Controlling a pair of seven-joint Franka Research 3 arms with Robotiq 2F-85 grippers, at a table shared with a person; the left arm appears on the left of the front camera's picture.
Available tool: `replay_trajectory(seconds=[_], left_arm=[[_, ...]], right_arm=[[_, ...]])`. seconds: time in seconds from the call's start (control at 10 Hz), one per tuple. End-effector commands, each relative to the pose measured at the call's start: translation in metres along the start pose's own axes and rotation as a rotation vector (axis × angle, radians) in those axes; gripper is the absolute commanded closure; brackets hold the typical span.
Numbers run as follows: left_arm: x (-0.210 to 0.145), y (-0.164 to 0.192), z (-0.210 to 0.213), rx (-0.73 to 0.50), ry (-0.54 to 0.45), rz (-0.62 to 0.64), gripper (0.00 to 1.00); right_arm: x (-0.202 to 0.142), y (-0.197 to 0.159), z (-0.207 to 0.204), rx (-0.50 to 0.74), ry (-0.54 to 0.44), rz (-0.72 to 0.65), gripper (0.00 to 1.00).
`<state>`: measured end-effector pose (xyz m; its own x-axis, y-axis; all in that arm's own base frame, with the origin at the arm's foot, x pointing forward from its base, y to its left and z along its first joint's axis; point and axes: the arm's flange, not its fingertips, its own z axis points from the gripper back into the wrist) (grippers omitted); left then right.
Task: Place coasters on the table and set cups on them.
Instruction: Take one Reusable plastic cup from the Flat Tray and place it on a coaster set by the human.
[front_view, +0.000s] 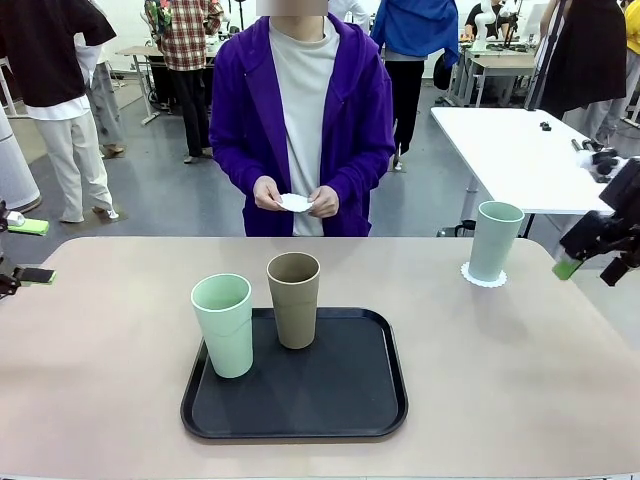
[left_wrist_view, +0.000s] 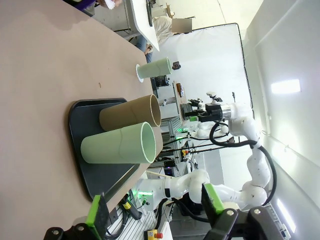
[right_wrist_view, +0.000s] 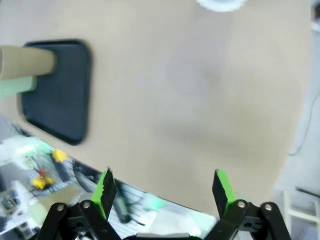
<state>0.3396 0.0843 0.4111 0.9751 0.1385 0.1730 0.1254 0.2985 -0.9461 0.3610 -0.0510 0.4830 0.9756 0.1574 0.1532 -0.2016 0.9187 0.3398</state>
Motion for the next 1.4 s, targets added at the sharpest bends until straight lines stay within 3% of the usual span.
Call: replay_trajectory(seconds=[0.0,0.3,0.5,0.6,1.1,1.3], left_arm=[[-0.001,0.000,0.001,-0.010,-0.005,-0.014,0.00],[-0.001,0.000,0.001,-0.010,-0.005,-0.014,0.00],[-0.001,0.000,0.001,-0.010,-0.005,-0.014,0.00],[-0.001,0.000,0.001,-0.010,-0.005,-0.014,0.00],[-0.001,0.000,0.001,-0.010,-0.005,-0.014,0.00],[-0.001,0.000,0.001,-0.010,-0.005,-0.014,0.00]], right_arm=[[0.003,-0.052,0.022,0.388,-0.040,-0.039,0.00],[0.000,-0.120,0.016,0.784,-0.032,-0.067,0.00],[-0.015,-0.130,-0.013,0.947,-0.038,-0.001,0.00],[-0.024,-0.131,-0.028,0.981,-0.070,0.024,0.00],[-0.041,-0.110,-0.098,1.003,-0.276,-0.163,0.00],[-0.040,-0.107,-0.107,0.990,-0.282,-0.190,0.00]])
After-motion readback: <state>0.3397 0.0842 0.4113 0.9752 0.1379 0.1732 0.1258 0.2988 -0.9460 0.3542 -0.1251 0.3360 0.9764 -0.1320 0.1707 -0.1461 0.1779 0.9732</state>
